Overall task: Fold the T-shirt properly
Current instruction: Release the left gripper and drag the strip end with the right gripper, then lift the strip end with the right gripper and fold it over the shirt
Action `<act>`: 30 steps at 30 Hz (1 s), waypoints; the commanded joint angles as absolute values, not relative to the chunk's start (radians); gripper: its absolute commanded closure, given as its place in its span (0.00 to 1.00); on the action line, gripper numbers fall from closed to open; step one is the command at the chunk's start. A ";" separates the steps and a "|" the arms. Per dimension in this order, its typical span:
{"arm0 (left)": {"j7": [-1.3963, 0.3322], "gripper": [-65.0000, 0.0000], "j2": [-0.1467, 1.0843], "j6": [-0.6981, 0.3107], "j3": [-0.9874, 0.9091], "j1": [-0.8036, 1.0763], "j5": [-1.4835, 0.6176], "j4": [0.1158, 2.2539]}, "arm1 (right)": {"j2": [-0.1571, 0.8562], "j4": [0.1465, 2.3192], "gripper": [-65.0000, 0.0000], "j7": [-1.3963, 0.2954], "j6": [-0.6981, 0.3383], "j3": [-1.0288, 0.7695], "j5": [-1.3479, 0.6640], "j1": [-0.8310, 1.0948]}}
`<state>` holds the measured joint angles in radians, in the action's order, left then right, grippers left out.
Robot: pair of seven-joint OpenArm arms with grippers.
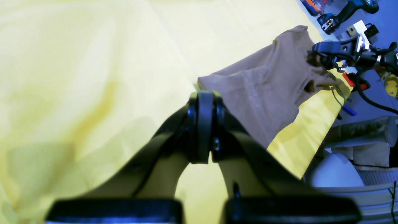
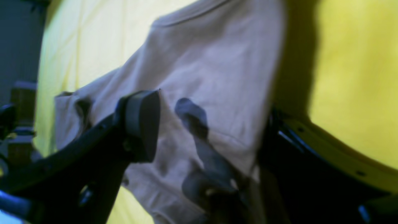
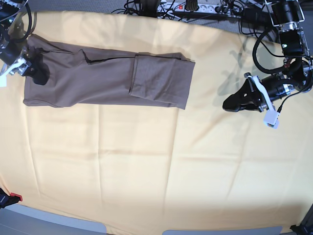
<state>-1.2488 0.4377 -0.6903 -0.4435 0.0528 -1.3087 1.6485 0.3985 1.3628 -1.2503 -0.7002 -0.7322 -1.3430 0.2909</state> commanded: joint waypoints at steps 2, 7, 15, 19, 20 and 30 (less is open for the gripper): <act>-1.227 1.00 0.454 -0.698 -0.448 0.039 -1.336 1.664 | 0.416 1.370 0.41 -1.265 -0.698 -0.731 -1.338 0.290; -1.227 1.00 0.454 -0.698 -0.448 0.039 -1.336 1.664 | 0.419 1.370 1.00 -1.221 -0.698 -0.733 -1.331 0.282; -1.227 1.00 0.455 -0.698 -0.448 0.038 -1.335 1.664 | 0.505 1.388 1.00 -1.178 -0.698 -0.745 -1.243 0.226; -1.226 1.00 0.455 -0.698 -0.448 0.038 -1.335 1.664 | 0.537 1.445 1.00 -1.179 -0.698 -0.771 -1.188 0.227; -1.226 1.00 0.455 -0.698 -0.448 0.038 -1.335 1.664 | 0.538 1.467 1.00 -1.179 -0.698 -0.783 -1.166 0.227; -1.226 1.00 0.464 -0.698 -0.448 0.038 -1.317 1.664 | 0.510 1.797 1.00 -1.179 -0.685 -0.898 -1.119 0.283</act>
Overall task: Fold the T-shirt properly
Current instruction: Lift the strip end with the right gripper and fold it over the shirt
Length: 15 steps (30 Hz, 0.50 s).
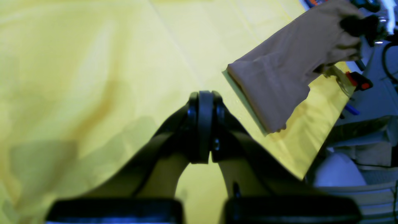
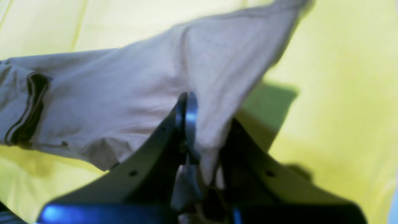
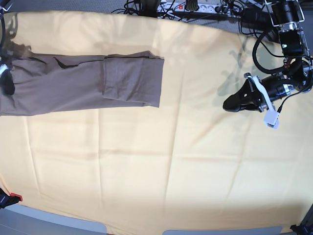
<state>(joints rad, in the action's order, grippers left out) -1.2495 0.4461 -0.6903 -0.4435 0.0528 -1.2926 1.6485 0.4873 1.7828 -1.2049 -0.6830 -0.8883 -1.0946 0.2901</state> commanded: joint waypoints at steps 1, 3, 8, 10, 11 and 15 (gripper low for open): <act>-1.226 1.00 0.466 -0.698 -0.448 0.039 -1.318 1.664 | 0.497 1.842 1.00 -1.179 -0.670 -0.900 -1.129 0.293; -1.226 1.00 0.468 -0.698 -0.448 0.039 -1.320 1.664 | 0.457 1.937 1.00 -1.185 -0.670 -0.900 -1.152 0.303; -1.227 1.00 0.468 -0.698 -0.448 0.039 -1.320 1.664 | 0.337 2.140 1.00 -1.255 -0.691 -0.886 -1.320 0.305; -1.227 1.00 0.468 -0.698 -0.448 0.039 -1.320 1.664 | 0.294 2.194 1.00 -1.258 -0.698 -0.860 -1.343 0.305; -1.226 1.00 0.468 -0.698 -0.448 0.039 -1.320 1.664 | 0.275 2.214 1.00 -1.257 -0.698 -0.841 -1.348 0.305; -1.226 1.00 0.468 -0.698 -0.448 0.039 -1.320 1.664 | 0.207 2.264 1.00 -1.257 -0.698 -0.717 -1.362 0.304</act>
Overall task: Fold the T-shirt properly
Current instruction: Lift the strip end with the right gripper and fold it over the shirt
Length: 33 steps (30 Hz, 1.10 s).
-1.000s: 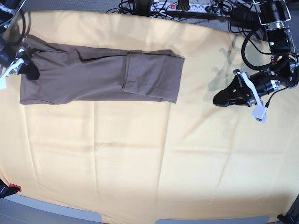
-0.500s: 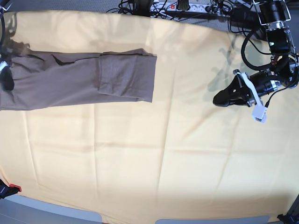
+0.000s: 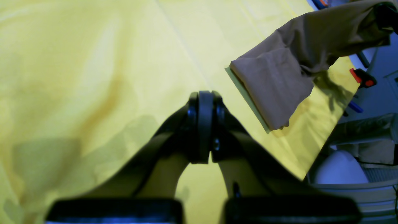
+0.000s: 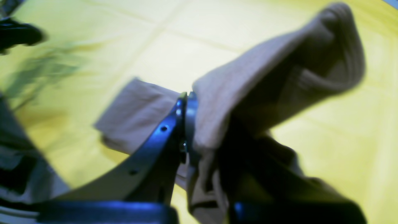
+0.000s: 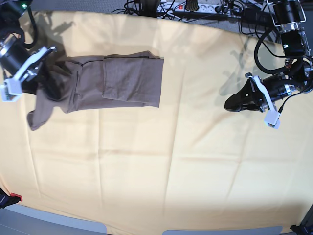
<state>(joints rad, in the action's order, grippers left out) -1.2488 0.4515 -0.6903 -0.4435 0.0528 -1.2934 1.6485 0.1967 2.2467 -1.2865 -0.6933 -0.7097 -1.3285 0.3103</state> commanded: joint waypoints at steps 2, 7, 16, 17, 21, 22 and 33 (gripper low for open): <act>-1.226 1.00 0.468 -0.698 -0.448 0.039 -1.321 1.664 | 0.177 2.267 1.00 -1.250 -0.698 -0.632 -1.360 0.299; -1.227 1.00 0.469 -0.698 -0.448 0.039 -1.321 1.664 | 0.110 2.266 1.00 -1.244 -0.698 -0.434 -1.227 0.249; -1.227 1.00 0.468 -0.698 -0.448 0.039 -1.320 1.664 | 0.040 2.188 1.00 -1.140 -0.698 -0.153 -0.987 0.201; -1.227 1.00 0.468 -0.698 -0.448 0.039 -1.320 1.664 | 0.035 2.175 1.00 -1.140 -0.698 -0.123 -0.973 0.199; -1.227 1.00 0.468 -0.698 -0.448 0.039 -1.320 1.664 | 0.030 2.135 1.00 -1.137 -0.698 -0.023 -0.933 0.199; -1.227 1.00 0.468 -0.698 -0.448 0.039 -1.320 1.664 | 0.030 2.125 1.00 -1.136 -0.698 -0.002 -0.934 0.199; -1.226 1.00 0.468 -0.698 -0.448 0.039 -1.320 1.664 | 0.031 2.104 0.28 -1.152 -0.698 0.125 -0.955 0.100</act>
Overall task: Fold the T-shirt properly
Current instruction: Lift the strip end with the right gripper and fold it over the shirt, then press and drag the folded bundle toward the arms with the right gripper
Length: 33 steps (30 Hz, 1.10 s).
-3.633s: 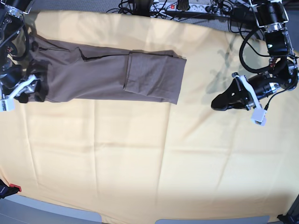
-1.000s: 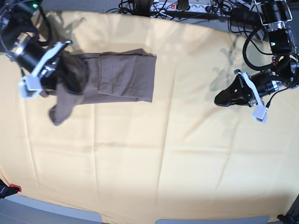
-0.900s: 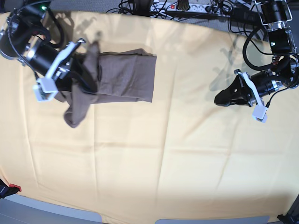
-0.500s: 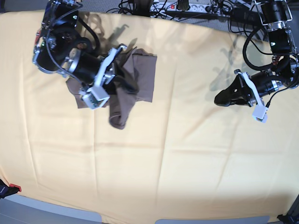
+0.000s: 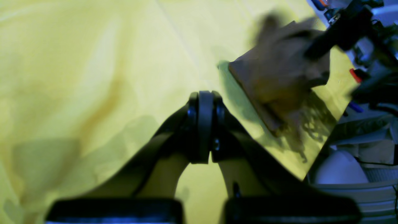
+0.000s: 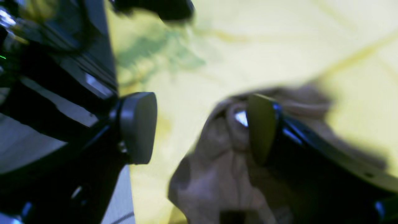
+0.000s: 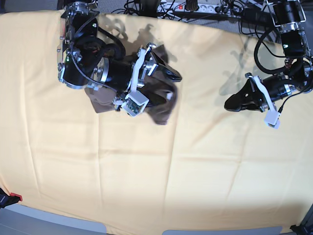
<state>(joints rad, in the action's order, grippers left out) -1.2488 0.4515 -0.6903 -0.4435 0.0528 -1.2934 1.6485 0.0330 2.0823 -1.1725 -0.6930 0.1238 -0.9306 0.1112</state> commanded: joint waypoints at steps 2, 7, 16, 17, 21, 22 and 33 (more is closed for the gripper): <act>-1.226 1.00 0.468 -0.698 -0.448 0.039 -1.320 1.664 | 0.031 2.145 0.28 -1.180 -0.698 0.124 -0.995 0.094; -1.227 1.00 0.468 -0.698 -0.448 0.039 -1.319 1.664 | 0.046 2.265 0.28 -1.254 -0.698 0.111 -0.994 0.109; -1.227 1.00 0.466 -0.698 -0.448 0.039 -1.313 1.664 | 0.070 2.288 0.28 -1.100 -0.698 -0.041 -0.838 0.201; -1.227 1.00 0.464 -0.698 -0.448 0.039 -1.313 1.664 | 0.070 2.288 0.28 -1.072 -0.698 -0.048 -0.818 0.208; -1.227 1.00 0.463 -0.698 -0.448 0.039 -1.317 1.664 | 0.067 2.287 0.28 -1.039 -0.689 -0.044 -0.802 0.210; -1.227 1.00 0.463 -0.698 -0.448 0.039 -1.316 1.664 | 0.067 2.283 0.28 -1.039 -0.690 -0.044 -0.802 0.210; -1.227 1.00 0.463 -0.698 -0.448 0.039 -1.317 1.664 | 0.066 2.000 0.29 -1.028 -0.698 -0.018 -0.808 0.126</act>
<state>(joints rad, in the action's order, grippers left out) -1.2484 0.4461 -0.6903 -0.4435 0.0525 -1.2930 1.6485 0.0658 1.9862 -1.0576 -0.6930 -0.0166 -0.7792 0.1360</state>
